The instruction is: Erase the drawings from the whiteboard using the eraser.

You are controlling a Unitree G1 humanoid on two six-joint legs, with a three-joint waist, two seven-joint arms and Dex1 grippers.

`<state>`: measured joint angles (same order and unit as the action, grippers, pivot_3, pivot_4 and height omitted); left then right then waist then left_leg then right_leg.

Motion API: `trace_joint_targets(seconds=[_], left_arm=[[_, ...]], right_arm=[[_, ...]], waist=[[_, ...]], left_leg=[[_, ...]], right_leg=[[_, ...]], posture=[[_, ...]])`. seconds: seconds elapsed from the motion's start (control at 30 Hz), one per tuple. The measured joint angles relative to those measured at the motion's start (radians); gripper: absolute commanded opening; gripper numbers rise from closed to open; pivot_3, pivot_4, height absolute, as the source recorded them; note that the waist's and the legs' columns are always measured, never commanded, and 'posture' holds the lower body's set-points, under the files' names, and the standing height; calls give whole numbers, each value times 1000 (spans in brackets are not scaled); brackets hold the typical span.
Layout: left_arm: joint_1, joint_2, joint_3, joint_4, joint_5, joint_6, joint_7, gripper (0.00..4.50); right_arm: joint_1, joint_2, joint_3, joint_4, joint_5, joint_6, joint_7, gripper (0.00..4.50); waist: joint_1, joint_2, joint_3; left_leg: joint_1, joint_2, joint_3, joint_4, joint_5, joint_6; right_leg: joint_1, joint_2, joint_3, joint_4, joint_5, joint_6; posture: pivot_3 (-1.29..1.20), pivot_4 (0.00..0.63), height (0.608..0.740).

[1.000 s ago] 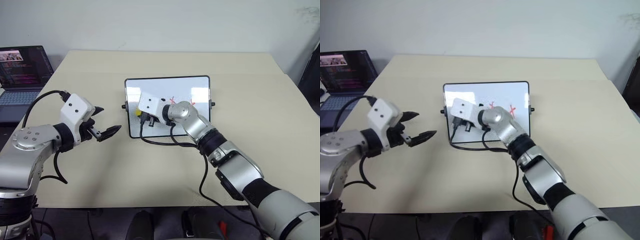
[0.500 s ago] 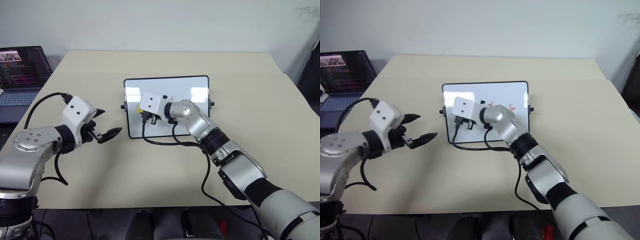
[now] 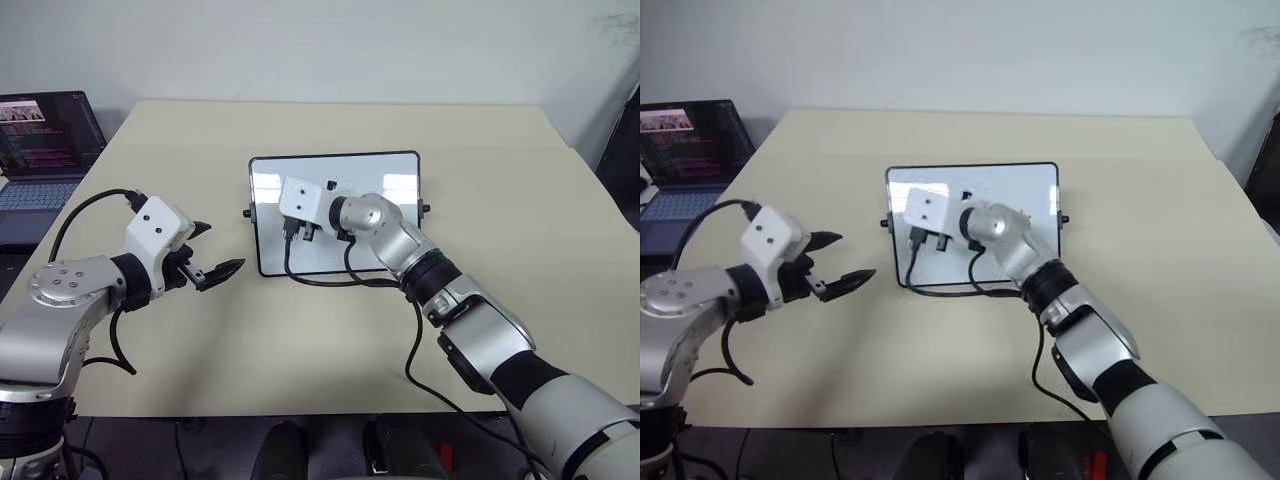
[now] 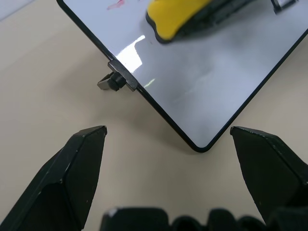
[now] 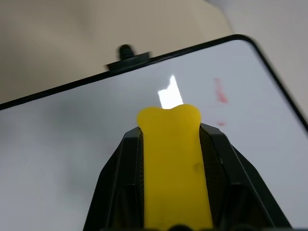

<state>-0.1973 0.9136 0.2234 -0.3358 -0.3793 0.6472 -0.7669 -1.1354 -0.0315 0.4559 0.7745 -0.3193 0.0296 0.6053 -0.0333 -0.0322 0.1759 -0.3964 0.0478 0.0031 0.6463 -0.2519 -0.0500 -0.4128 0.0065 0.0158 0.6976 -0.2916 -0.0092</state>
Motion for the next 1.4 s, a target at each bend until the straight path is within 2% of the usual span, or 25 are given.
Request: trace_joint_targets(seconds=[0.07, 0.27, 0.4, 0.6, 0.67, 0.77, 0.83, 0.97, 1.1, 1.17, 1.4], left_arm=[[3, 0, 3, -4, 0, 2, 5, 4500], [12, 0, 6, -8, -1, 5, 12, 4500], [11, 0, 6, -8, -2, 6, 12, 4500], [11, 0, 6, -8, -3, 6, 11, 4500], [11, 1, 6, -8, -3, 6, 10, 4500], [9, 1, 6, -8, -3, 6, 10, 4500], [9, 1, 6, -7, -2, 6, 10, 4500], [7, 1, 6, -6, -1, 6, 10, 4500], [4, 2, 6, -4, 2, 6, 11, 4500], [3, 4, 7, 4, 3, 5, 12, 4500], [-4, 16, 8, 27, 7, 5, 11, 4500]], right_arm=[[5, 1, 0, -2, -7, -10, -13, 1228], [-59, -3, -32, 64, -26, -49, -176, 1228], [-66, -23, -26, 67, -26, -56, -101, 1228], [12, -33, 22, -9, -25, -41, 57, 1228], [13, -31, 21, -6, -34, -42, 26, 1228], [-33, -16, 3, 44, -59, -65, -133, 1228], [-68, -25, -16, 65, -62, -68, -174, 1228], [-75, -25, -22, 78, -57, -69, -119, 1227], [-35, -32, 30, 31, -59, -67, 30, 1227], [-21, -28, 41, 26, -62, -72, 37, 1227], [-102, -6, -6, 118, -89, -129, -192, 1227]], waist=[[0, 0, 0], [0, 0, 0], [0, 0, 0], [0, 0, 0], [0, 0, 0], [0, 0, 0], [1, 0, 0], [1, -1, 0], [0, -1, 0], [0, -1, 0], [0, -1, 0]], left_leg=[[0, 0, 0, 0, 0, 0], [0, 0, 0, 0, 0, 0], [0, 0, 1, 0, 0, 0], [1, 0, 0, 0, 0, 0], [2, 0, 0, 0, 0, 0], [3, 0, 0, 0, 1, 0], [2, 0, 0, 0, 1, 0], [1, 0, 1, -1, 1, 0], [2, 0, 0, 0, 1, 0], [2, 0, 0, 0, 1, 0], [2, 0, 0, 0, 1, 1]], right_leg=[[0, 0, 0, 0, 0, 0], [0, 0, 0, 0, 0, 0], [0, 0, 0, -1, 0, 0], [1, 0, 0, 1, 0, 0], [1, 0, 0, 1, 0, -1], [1, 0, 0, 2, 1, -2], [2, 0, 0, 1, 1, -1], [1, 0, 0, -1, 1, -1], [1, 0, 0, 0, 1, -2], [1, 0, 0, 1, 1, -2], [1, 0, 0, 1, 1, -3]], posture=[[0, 150, 740], [0, 150, 740], [0, 150, 740], [0, 150, 740], [0, 150, 740], [0, 150, 740], [0, 150, 740], [0, 150, 740], [0, 150, 740], [0, 150, 740], [0, 150, 740]])
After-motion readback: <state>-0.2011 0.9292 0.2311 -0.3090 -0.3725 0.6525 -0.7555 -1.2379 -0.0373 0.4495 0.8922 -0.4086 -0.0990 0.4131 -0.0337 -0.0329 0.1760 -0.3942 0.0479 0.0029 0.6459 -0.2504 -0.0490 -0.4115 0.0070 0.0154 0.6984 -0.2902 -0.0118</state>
